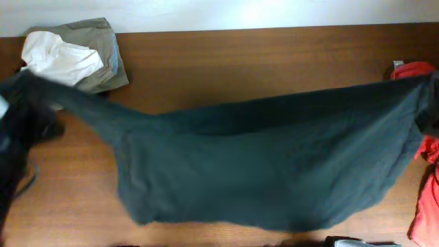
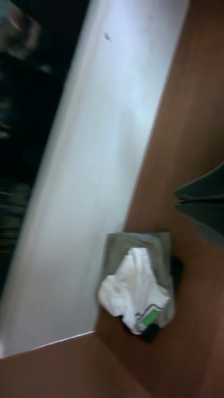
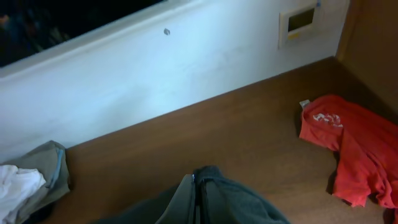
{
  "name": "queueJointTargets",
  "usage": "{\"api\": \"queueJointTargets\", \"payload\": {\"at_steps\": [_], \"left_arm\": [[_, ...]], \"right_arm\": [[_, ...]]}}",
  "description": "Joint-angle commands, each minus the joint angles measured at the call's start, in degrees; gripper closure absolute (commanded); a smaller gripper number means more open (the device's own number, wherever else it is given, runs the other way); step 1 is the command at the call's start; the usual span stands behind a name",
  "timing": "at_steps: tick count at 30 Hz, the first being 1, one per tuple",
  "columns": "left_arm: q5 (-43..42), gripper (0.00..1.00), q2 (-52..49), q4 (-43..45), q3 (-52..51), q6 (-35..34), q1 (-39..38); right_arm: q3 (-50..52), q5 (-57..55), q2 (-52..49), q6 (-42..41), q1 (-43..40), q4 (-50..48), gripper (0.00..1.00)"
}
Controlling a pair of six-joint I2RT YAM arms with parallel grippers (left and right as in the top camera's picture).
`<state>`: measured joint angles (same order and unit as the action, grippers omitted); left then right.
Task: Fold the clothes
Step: 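Lift the green shirt with both grippers and lay it flat on the table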
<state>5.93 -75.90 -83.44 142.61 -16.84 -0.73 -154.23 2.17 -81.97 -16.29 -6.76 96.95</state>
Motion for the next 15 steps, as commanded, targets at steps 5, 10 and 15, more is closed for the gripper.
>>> {"api": "queueJointTargets", "payload": {"at_steps": [5,10,15], "left_arm": [[-0.9,0.99,4.9,-5.5,20.2,1.1,0.0],[2.8,0.99,2.5,-4.6,19.3,1.1,0.0],[2.2,0.99,1.2,-5.4,19.2,1.1,0.0]], "right_arm": [[-0.6,0.6,6.9,-2.3,-0.1,-1.7,0.96],[-0.6,-1.2,5.8,-5.1,-0.1,-4.3,0.96],[-0.6,-1.2,6.4,-5.0,-0.1,-3.6,0.96]]}}
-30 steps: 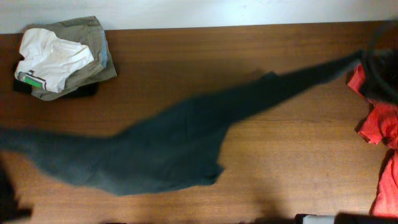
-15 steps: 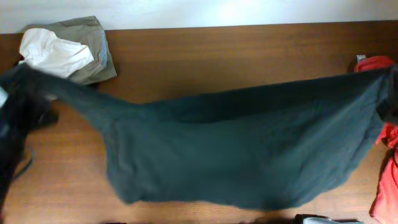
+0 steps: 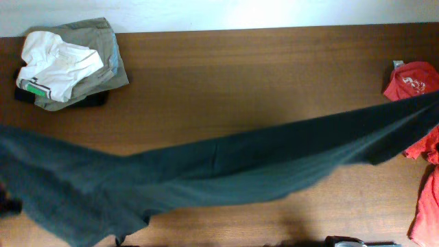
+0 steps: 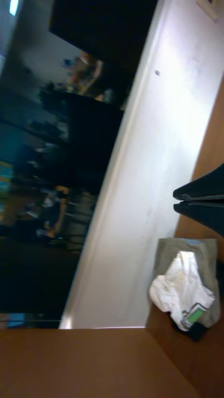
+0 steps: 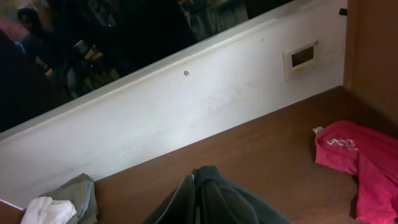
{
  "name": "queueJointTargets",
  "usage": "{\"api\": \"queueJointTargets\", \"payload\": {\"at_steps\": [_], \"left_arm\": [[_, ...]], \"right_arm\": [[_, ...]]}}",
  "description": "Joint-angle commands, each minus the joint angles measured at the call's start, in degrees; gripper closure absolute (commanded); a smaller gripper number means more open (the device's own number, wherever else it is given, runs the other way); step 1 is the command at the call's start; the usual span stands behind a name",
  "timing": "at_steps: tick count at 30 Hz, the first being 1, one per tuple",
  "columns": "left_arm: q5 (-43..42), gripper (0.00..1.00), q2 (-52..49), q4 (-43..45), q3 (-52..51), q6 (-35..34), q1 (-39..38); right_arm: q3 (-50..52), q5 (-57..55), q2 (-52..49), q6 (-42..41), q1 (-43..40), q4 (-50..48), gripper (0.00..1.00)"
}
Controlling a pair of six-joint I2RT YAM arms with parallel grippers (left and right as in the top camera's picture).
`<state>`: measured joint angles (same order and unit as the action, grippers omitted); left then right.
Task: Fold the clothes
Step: 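Lift the green shirt with both grippers and lay it flat on the table, then pull the shirt's top corners outward with both grippers to smooth it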
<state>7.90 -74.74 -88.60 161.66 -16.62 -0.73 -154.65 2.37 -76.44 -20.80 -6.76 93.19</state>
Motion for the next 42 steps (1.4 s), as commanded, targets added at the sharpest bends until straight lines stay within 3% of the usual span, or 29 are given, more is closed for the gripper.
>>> {"api": "queueJointTargets", "payload": {"at_steps": [1,6,10,14,16,19,20,21,22,24,29,33,38,42], "left_arm": [[-0.2,0.99,0.9,-0.9,0.1,0.9,0.0],[-0.6,0.99,-0.5,-0.6,-1.5,0.9,0.0],[0.0,0.99,-14.2,8.3,-10.3,0.9,0.0],[0.0,0.99,-35.0,28.6,-13.0,0.9,0.0],[-1.6,0.99,-51.3,46.8,-13.0,0.9,0.0],[-3.1,0.91,-65.3,60.7,-13.0,0.9,-0.6],[-3.4,0.87,-68.6,62.2,-13.0,0.9,-0.7],[-4.2,0.72,-71.7,61.3,-13.0,0.9,-1.2],[-4.3,0.43,-72.6,59.7,-13.0,0.9,-1.5],[-4.3,0.02,-72.7,56.1,-12.8,1.4,-2.1],[-11.8,0.02,-63.5,38.4,-9.0,1.5,-2.1],[-17.4,0.02,-57.7,26.3,-9.0,1.5,-2.6],[-22.1,0.02,-65.3,13.2,-9.1,-1.1,-9.7],[-22.1,0.02,-73.0,16.7,-9.1,-6.3,-12.5]], "right_arm": [[-0.2,-1.4,1.3,-0.5,-0.1,0.9,0.96],[-0.2,-1.4,-0.7,-0.5,-0.1,1.3,0.96],[-0.2,-3.3,-12.4,-0.5,-0.1,-2.6,0.96],[-0.2,-3.3,-30.0,-0.5,-0.1,-14.2,0.96],[-0.2,-3.3,-42.2,-0.5,-0.1,-24.8,0.96],[-0.2,-3.1,-53.5,-0.5,-0.1,-28.2,0.83],[-0.2,-3.1,-57.2,-0.5,-0.1,-27.3,0.68],[-0.2,-3.1,-60.3,-0.5,-0.2,-25.2,0.51],[-0.2,-3.1,-61.4,-0.5,-0.5,-24.1,0.43],[-0.2,-2.9,-62.2,-0.5,-1.2,-20.9,0.01],[-0.2,-1.9,-56.4,-0.5,-3.4,-11.2,0.02],[-0.2,8.6,-52.9,3.4,-3.6,-6.1,0.01],[1.4,11.8,-53.3,4.1,-1.9,1.4,0.01],[1.7,11.8,-53.3,5.4,-1.9,3.1,0.01]]}}
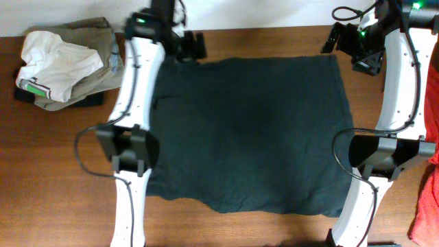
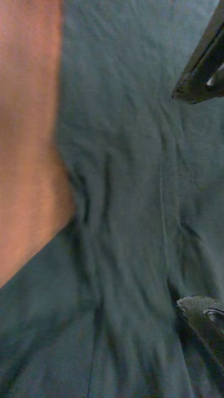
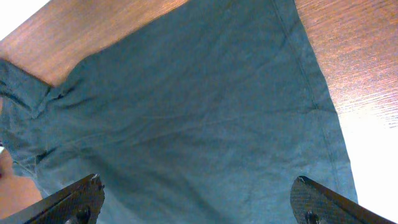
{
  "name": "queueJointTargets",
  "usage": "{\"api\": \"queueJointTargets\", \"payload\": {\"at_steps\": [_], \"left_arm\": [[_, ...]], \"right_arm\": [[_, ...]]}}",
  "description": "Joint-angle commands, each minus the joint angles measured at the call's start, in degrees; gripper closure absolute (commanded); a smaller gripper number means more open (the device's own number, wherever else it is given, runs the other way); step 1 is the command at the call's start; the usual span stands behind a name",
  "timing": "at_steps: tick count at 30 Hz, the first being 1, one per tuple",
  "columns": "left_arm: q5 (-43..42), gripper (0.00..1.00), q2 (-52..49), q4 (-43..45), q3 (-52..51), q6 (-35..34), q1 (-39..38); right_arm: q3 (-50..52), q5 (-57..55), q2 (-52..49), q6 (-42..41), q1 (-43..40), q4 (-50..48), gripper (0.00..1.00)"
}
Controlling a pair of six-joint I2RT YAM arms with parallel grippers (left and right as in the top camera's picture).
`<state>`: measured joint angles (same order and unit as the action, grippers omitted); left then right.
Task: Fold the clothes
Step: 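Pull the shirt's top corners outward with both grippers to smooth it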
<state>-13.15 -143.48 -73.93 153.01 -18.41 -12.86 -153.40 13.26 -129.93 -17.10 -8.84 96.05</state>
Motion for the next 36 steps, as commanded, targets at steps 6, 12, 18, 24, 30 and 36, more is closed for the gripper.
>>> {"api": "queueJointTargets", "payload": {"at_steps": [6,12,18,24,30,36], "left_arm": [[-1.0,0.02,-11.2,9.2,-0.4,-7.3,2.1],[-0.9,0.02,-12.0,10.4,0.0,-8.4,4.5],[-1.0,0.02,-13.2,10.1,1.8,-9.4,5.4],[-1.0,0.02,-17.3,13.8,1.8,-11.5,4.8],[-1.2,0.02,-17.4,18.0,1.7,-11.6,3.7],[-1.0,0.11,-17.5,18.1,1.8,-11.5,3.2]], "right_arm": [[0.4,-2.6,-0.1,3.4,0.2,0.7,0.01],[0.7,-3.0,-2.8,3.4,0.3,0.6,0.01],[1.2,-2.9,-4.5,3.2,0.4,-1.3,0.01],[1.2,-3.0,-5.8,3.3,1.8,-2.2,0.01],[1.2,-3.6,-6.3,3.4,1.7,-2.4,0.01],[2.9,-4.1,-6.5,3.4,1.7,-2.5,0.01]]}}
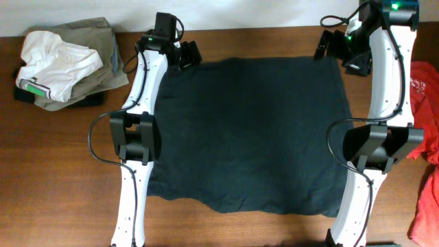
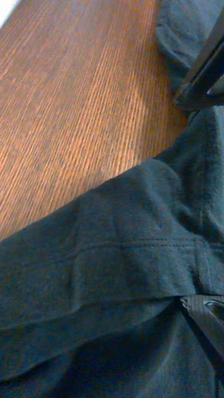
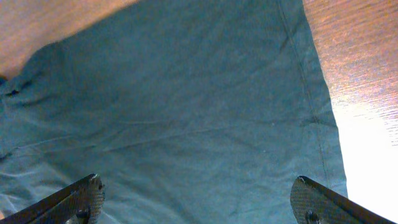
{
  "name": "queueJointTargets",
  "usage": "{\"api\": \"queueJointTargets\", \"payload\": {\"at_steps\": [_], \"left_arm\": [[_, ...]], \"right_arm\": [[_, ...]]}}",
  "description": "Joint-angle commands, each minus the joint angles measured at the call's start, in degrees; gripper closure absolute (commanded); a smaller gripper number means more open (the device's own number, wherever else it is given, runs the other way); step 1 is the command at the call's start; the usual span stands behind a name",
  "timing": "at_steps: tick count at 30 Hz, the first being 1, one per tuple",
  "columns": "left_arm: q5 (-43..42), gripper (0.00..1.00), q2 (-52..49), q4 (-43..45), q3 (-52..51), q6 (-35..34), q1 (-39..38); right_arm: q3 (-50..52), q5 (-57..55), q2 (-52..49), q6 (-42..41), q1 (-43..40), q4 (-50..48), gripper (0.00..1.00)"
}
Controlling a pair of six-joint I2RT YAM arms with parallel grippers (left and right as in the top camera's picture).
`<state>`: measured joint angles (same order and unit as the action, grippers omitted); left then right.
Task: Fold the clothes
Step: 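Pull the shirt's top corners outward with both grippers to smooth it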
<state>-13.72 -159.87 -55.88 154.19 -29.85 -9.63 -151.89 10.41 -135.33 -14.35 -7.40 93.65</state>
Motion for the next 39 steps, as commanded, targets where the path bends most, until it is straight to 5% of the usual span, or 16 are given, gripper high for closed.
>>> {"api": "queueJointTargets", "payload": {"at_steps": [1,9,23,33,39], "left_arm": [[-0.5,0.23,-1.1,0.1,0.6,-0.1,0.0],[1.5,0.67,-1.1,-0.2,0.6,-0.1,0.0],[1.5,0.67,-1.1,-1.4,0.6,-0.1,-0.5],[1.5,0.67,-1.2,-1.6,0.6,-0.1,-0.9],[1.5,0.67,-1.2,-1.6,0.6,-0.1,-1.3]], "right_arm": [[2.1,-2.5,-1.1,0.6,0.3,-0.6,0.01],[3.6,-14.0,-1.7,3.5,0.2,-16.1,0.01],[3.6,-7.8,-22.4,6.8,-1.3,-38.1,0.06],[3.6,-14.2,-23.5,5.1,-1.4,-42.8,0.06],[5.5,-15.9,-23.6,4.9,-1.4,-43.6,0.14]]}}
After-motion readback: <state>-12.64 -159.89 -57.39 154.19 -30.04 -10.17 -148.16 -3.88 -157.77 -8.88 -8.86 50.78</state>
